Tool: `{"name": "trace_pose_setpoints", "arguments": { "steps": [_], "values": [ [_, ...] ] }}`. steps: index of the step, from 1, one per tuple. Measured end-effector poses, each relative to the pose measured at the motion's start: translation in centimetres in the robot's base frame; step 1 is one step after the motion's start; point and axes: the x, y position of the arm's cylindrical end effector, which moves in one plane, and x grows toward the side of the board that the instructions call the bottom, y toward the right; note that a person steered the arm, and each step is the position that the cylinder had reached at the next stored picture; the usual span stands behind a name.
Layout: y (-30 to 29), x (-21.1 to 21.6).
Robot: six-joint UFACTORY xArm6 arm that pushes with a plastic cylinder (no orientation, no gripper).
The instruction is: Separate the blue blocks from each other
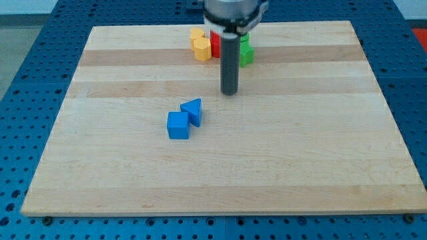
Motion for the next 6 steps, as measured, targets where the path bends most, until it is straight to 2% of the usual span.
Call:
{"name": "trace_pose_setpoints", "arguments": {
  "steps": [1, 4, 5, 6],
  "values": [
    [-2.2, 3.5],
    [-9.7, 9.2],
    [-12.2, 10.8],
    [-12.9, 10.6]
  ]
}}
